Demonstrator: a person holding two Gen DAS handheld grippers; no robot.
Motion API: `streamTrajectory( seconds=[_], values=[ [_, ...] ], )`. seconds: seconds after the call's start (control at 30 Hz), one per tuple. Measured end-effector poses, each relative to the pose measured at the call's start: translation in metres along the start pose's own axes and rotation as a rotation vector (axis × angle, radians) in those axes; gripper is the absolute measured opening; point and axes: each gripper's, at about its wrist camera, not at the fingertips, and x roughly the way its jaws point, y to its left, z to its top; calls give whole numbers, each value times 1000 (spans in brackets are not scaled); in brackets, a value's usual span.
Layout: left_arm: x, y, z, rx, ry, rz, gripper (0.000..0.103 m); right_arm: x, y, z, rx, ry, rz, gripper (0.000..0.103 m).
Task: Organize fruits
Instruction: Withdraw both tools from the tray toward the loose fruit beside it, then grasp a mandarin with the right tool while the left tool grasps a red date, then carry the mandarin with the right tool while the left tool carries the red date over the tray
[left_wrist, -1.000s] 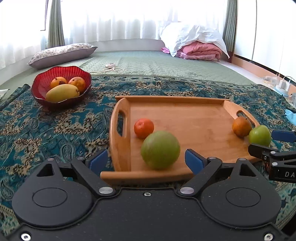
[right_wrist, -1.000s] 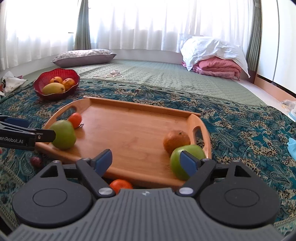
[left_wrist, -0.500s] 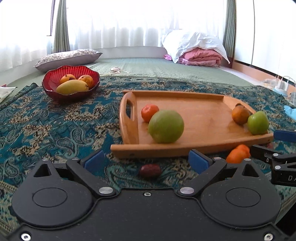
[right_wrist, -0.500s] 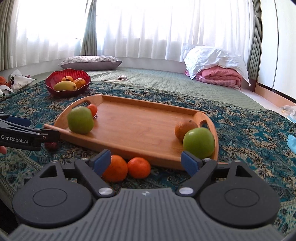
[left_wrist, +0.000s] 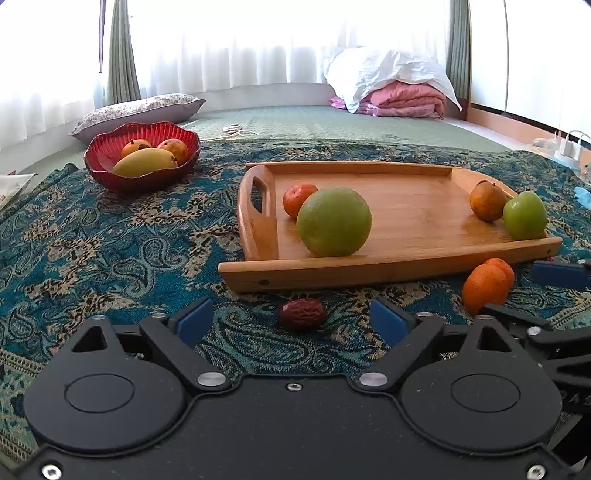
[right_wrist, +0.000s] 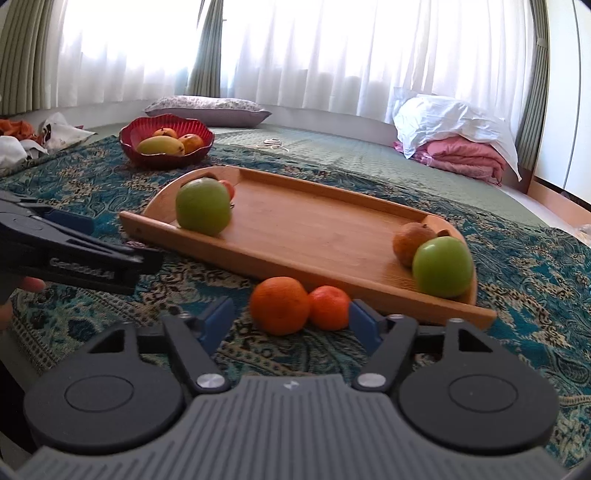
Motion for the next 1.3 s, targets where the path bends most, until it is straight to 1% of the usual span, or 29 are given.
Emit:
streamTrajectory(
  seconds=[0.03,0.07,0.13,0.17,0.2,0.23,0.27,0.3,0.33,0.37,0.4,0.47,0.5,0.6,0.77,0.97,1.1,1.3],
  values=[
    [1,-1,1,5,2,-6,81,1,2,0,1,0,-2,75],
    [2,-2,1,8,5,-15,79,3,4,0,3,1,-7,74],
    [5,-3,2,7,14,-25,70,5,6,0,9,4,-12,67],
    [6,-3,2,4,21,-30,69,6,7,0,12,8,-14,65],
    [8,-4,2,-1,29,-34,65,7,8,0,13,9,-14,61],
    [10,-3,1,-8,36,-39,58,8,9,0,13,10,-17,56],
    [11,-3,1,-17,43,-47,55,9,10,0,12,13,-19,53],
    [13,-2,1,-27,49,-53,49,10,11,0,10,16,-20,50],
    [14,-1,1,-34,51,-54,45,11,11,0,9,17,-23,49],
    [14,-1,0,-39,50,-51,44,11,11,0,7,16,-25,48],
    [15,0,0,-39,49,-50,41,12,12,0,4,16,-26,47],
    [16,0,1,-38,49,-48,30,13,13,0,-3,14,-31,44],
    [16,0,1,-36,51,-48,28,14,13,1,-5,10,-32,43],
    [12,0,3,-38,39,-51,28,10,13,0,14,-9,-36,41],
    [2,-7,9,0,-2,-54,28,0,8,3,48,-56,-43,41],
    [-6,-17,25,-14,-24,-89,28,-5,-4,17,83,-97,-72,41],
    [-4,-29,38,-2,-36,-103,28,1,-17,24,117,-91,-98,41],
    [7,-50,52,-10,-38,-149,28,11,-40,29,166,-68,-121,41]
  ],
)
